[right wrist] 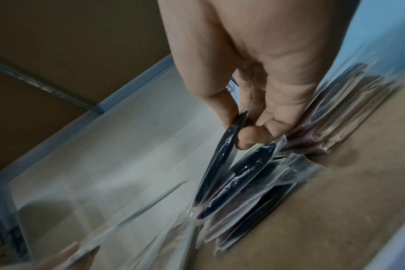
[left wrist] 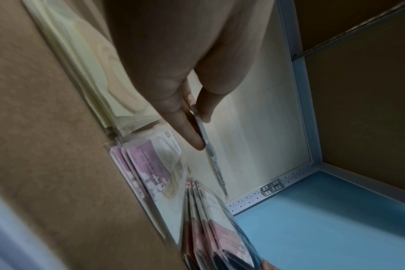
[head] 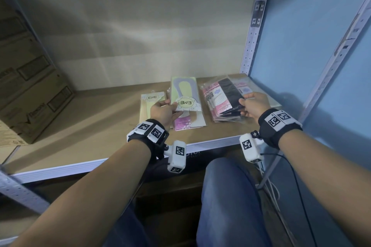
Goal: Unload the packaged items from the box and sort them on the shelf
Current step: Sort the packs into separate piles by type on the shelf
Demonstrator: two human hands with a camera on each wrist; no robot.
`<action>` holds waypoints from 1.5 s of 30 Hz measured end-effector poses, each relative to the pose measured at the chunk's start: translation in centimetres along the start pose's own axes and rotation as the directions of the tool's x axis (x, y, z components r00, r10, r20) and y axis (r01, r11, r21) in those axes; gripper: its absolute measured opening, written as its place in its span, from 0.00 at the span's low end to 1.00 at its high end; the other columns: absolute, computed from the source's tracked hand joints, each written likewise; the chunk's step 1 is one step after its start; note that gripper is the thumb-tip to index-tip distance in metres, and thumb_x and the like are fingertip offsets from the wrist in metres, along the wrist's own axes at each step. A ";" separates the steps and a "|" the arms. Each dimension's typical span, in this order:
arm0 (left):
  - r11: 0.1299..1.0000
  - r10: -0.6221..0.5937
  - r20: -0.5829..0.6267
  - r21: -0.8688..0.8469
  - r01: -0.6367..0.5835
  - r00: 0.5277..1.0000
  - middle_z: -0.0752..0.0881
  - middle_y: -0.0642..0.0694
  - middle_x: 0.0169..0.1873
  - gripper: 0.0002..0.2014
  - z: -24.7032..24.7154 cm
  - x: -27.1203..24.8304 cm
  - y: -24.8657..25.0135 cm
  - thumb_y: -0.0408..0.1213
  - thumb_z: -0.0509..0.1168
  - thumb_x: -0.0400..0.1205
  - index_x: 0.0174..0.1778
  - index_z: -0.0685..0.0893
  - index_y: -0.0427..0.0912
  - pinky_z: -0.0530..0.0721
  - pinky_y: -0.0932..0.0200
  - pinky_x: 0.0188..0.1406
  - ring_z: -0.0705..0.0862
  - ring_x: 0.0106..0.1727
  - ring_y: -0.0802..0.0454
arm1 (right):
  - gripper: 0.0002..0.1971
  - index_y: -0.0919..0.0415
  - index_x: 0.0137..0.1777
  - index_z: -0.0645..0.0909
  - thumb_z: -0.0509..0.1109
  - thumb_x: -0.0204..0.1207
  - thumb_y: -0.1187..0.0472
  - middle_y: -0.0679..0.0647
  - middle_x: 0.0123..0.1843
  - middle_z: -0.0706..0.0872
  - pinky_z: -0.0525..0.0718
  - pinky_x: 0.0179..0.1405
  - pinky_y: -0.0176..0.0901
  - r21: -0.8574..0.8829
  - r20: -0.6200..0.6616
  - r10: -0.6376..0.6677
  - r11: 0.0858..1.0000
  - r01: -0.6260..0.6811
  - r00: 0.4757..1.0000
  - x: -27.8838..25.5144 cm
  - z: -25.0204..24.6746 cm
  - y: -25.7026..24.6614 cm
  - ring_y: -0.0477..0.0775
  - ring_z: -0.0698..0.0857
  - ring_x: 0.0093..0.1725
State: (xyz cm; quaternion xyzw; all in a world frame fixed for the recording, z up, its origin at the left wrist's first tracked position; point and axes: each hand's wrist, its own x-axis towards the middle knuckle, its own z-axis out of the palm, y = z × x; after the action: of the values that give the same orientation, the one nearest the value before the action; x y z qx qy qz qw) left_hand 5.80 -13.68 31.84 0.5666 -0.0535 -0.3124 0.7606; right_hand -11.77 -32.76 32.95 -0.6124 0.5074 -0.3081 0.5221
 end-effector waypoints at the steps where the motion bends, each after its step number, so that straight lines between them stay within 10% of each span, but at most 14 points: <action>1: 1.000 0.000 0.000 -0.003 0.000 1.000 0.86 0.31 0.54 0.08 0.0 0.0 0.0 0.22 0.63 0.81 0.50 0.74 0.37 0.91 0.58 0.36 0.90 0.49 0.40 | 0.12 0.61 0.59 0.80 0.70 0.76 0.67 0.60 0.45 0.86 0.87 0.38 0.51 -0.027 -0.002 -0.007 1.000 0.007 1.000 0.0 0.1 0.0 0.55 0.83 0.30; 6: 1.000 -0.005 -0.004 -0.007 0.005 1.000 0.86 0.32 0.53 0.08 0.0 0.0 -0.1 0.22 0.63 0.82 0.50 0.74 0.37 0.91 0.58 0.34 0.89 0.47 0.42 | 0.10 0.64 0.56 0.81 0.71 0.76 0.65 0.57 0.38 0.86 0.90 0.38 0.53 -0.246 0.013 -0.107 0.963 0.107 0.994 -0.6 0.0 -0.2 0.60 0.89 0.38; 18: 0.998 -0.011 0.033 -0.067 0.013 0.999 0.86 0.31 0.54 0.08 0.2 -0.9 -0.1 0.21 0.62 0.82 0.50 0.72 0.36 0.89 0.59 0.29 0.90 0.41 0.43 | 0.14 0.62 0.51 0.87 0.68 0.74 0.53 0.60 0.59 0.84 0.77 0.62 0.51 -0.658 0.052 -0.323 0.700 0.276 0.945 -1.8 0.8 -0.7 0.66 0.76 0.65; 24: 0.991 -0.021 0.056 -0.130 0.028 0.998 0.84 0.31 0.57 0.09 0.5 -1.5 0.1 0.20 0.62 0.81 0.45 0.72 0.38 0.91 0.54 0.40 0.87 0.55 0.37 | 0.11 0.60 0.54 0.85 0.70 0.76 0.56 0.51 0.52 0.87 0.78 0.54 0.42 -0.279 0.167 -0.405 0.855 0.437 0.899 -4.5 3.7 -1.8 0.49 0.83 0.51; 27: 0.988 -0.011 0.059 -0.151 0.020 0.998 0.82 0.31 0.57 0.09 0.7 -2.0 0.6 0.19 0.61 0.81 0.47 0.72 0.37 0.91 0.55 0.36 0.85 0.58 0.36 | 0.13 0.63 0.55 0.84 0.71 0.76 0.54 0.55 0.48 0.89 0.87 0.45 0.52 -0.124 0.258 -0.308 0.929 0.347 0.916 -5.4 5.4 -2.2 0.53 0.87 0.42; 30: 0.988 -0.008 0.065 -0.153 0.018 0.998 0.82 0.29 0.58 0.11 0.4 -2.3 0.8 0.19 0.61 0.81 0.53 0.71 0.37 0.91 0.54 0.38 0.85 0.60 0.34 | 0.14 0.70 0.59 0.81 0.73 0.75 0.65 0.63 0.49 0.89 0.86 0.30 0.41 0.088 0.317 -0.231 0.973 0.214 0.920 -6.1 6.6 -2.4 0.54 0.86 0.33; 37: 0.993 0.094 0.026 0.062 -0.095 0.995 0.85 0.38 0.48 0.10 -1.9 -1.9 1.8 0.31 0.68 0.80 0.52 0.74 0.38 0.90 0.48 0.50 0.86 0.42 0.47 | 0.12 0.68 0.61 0.81 0.66 0.78 0.72 0.69 0.55 0.86 0.80 0.21 0.33 0.199 0.338 -0.186 0.972 0.123 0.923 -6.2 7.3 -2.9 0.59 0.82 0.40; 41: 0.789 0.425 -0.100 0.528 -0.315 0.899 0.83 0.47 0.47 0.11 -4.0 -0.9 2.8 0.39 0.69 0.77 0.54 0.78 0.42 0.84 0.51 0.56 0.83 0.46 0.50 | 0.12 0.60 0.58 0.83 0.63 0.80 0.70 0.63 0.52 0.89 0.81 0.25 0.41 0.009 0.350 -0.225 0.971 0.237 0.909 -5.7 6.3 -2.7 0.59 0.87 0.45; 45: 0.479 0.636 0.073 0.742 -0.468 0.768 0.80 0.43 0.56 0.12 -5.9 -0.3 3.6 0.35 0.66 0.79 0.58 0.81 0.39 0.78 0.54 0.62 0.80 0.56 0.47 | 0.14 0.60 0.56 0.86 0.61 0.80 0.71 0.58 0.53 0.88 0.80 0.37 0.41 -0.141 0.379 -0.288 0.921 0.362 0.879 -5.5 5.4 -2.0 0.54 0.84 0.45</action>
State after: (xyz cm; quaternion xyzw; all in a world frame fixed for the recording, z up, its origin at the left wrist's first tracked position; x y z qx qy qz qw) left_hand 9.57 -8.08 33.05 0.7997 -0.2711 0.0610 0.5323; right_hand -7.87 -25.98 34.29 -0.7853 0.3246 -0.2226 0.4778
